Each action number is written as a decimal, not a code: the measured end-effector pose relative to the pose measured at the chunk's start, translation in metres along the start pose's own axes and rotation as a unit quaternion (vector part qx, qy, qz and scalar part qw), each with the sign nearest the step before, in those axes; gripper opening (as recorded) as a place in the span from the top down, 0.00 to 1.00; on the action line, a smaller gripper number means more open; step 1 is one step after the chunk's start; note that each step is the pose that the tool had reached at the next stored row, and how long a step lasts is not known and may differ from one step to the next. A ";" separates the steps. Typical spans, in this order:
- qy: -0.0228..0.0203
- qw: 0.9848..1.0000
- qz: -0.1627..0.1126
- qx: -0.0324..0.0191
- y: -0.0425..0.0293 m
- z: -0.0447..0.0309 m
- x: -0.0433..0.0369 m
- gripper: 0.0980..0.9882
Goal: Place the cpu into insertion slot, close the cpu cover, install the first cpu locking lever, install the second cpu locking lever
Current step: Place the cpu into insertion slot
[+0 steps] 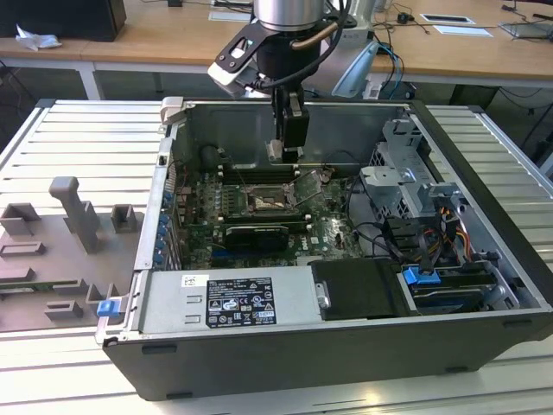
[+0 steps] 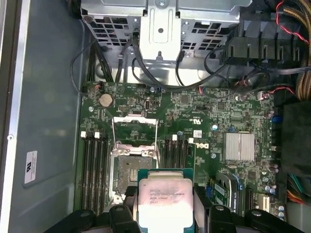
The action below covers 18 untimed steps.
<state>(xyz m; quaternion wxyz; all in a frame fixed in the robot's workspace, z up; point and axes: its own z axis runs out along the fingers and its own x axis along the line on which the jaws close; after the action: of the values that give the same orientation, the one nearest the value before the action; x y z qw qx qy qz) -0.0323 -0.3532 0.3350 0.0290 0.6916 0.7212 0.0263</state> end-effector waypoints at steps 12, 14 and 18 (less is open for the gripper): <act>0.000 1.000 0.004 0.002 -0.0006 0.0085 0.0001 0.50; 0.000 1.000 0.005 0.003 -0.0008 0.0111 0.0001 0.50; 0.000 1.000 0.006 0.003 -0.0010 0.0134 0.0002 0.50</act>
<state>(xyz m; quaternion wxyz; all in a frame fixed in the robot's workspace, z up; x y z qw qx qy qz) -0.0323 -0.3531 0.3215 0.0269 0.6957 0.7174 0.0241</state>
